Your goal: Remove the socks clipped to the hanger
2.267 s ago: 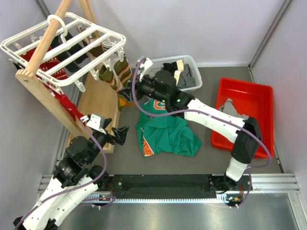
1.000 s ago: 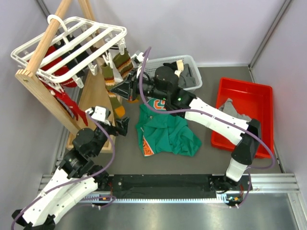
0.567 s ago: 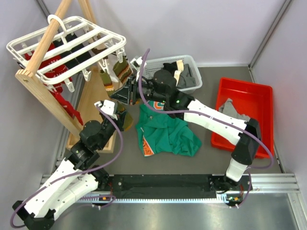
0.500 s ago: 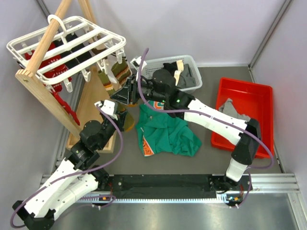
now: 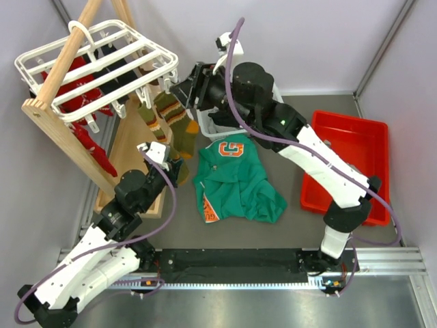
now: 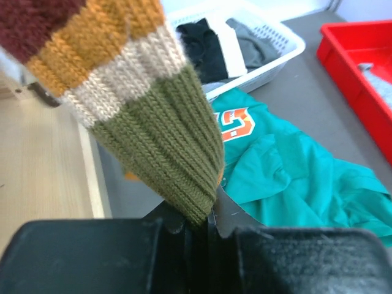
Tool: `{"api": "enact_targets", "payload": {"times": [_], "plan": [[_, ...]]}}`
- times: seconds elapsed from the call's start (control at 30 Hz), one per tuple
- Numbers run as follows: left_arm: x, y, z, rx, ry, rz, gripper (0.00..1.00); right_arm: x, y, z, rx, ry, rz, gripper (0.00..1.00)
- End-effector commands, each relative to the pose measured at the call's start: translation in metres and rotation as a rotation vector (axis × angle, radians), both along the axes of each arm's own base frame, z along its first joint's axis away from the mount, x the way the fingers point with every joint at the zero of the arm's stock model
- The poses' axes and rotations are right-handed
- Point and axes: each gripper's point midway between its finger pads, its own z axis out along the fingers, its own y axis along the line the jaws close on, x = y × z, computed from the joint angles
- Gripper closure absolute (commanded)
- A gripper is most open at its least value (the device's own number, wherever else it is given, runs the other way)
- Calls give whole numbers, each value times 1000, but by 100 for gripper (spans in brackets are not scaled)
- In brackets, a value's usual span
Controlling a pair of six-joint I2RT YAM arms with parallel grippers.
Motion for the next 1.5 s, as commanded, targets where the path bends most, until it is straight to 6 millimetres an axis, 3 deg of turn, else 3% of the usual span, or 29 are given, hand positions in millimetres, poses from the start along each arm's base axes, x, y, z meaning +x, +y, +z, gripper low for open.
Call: {"api": "enact_targets", "payload": {"times": [0.0,0.17,0.2,0.33,0.5,0.6,0.83,0.87,0.97,1.0,1.03,1.17,1.2,1.23,1.27,1.3,1.33,1.37,1.4,1.47], "plan": [[8,8,15,24,-33,55,100,16,3,-21,-123,-42,-176,43],[10,2,10,62,3,35,100,9,19,-15,-124,-108,-146,41],[10,0,9,62,8,23,100,3,24,-3,-81,-137,-105,40],[4,-6,8,40,13,-17,100,-2,34,-17,-95,-133,-53,39],[-2,-9,9,22,12,-52,100,-31,51,-32,-104,-155,145,37],[-8,-12,13,0,2,-83,100,-42,50,-48,-115,-147,197,36],[-24,-21,14,-64,45,-157,100,-57,35,-77,-146,-129,238,36],[-25,-21,15,-73,46,-161,100,-58,26,-70,-136,-135,218,36],[-30,-20,22,-110,43,-165,100,-52,9,-78,-160,-122,151,36],[-32,-22,25,-121,43,-178,100,-56,-1,-64,-127,-144,147,36],[-33,-23,30,-135,44,-184,100,-56,-4,-77,-145,-137,152,36],[-36,-25,37,-164,61,-191,100,-58,-27,-78,-88,-175,192,36],[-36,-25,36,-165,67,-190,100,-58,-30,-102,-114,-164,205,36],[-36,-26,38,-174,67,-192,100,-65,-38,-81,-47,-236,215,36],[-36,-25,39,-179,68,-190,100,-75,-39,-86,-38,-268,274,35],[-37,-25,41,-185,67,-190,100,-76,-43,-113,-62,-268,294,33],[-41,-29,43,-196,74,-218,100,-84,-50,-99,-20,-354,302,32],[-41,-29,45,-201,74,-222,100,-93,-51,-106,-20,-387,346,30],[-41,-30,47,-205,77,-221,100,-98,-51,-130,-45,-383,375,27],[-42,-31,49,-217,85,-225,100,-109,-48,-140,-39,-430,438,26]]}}
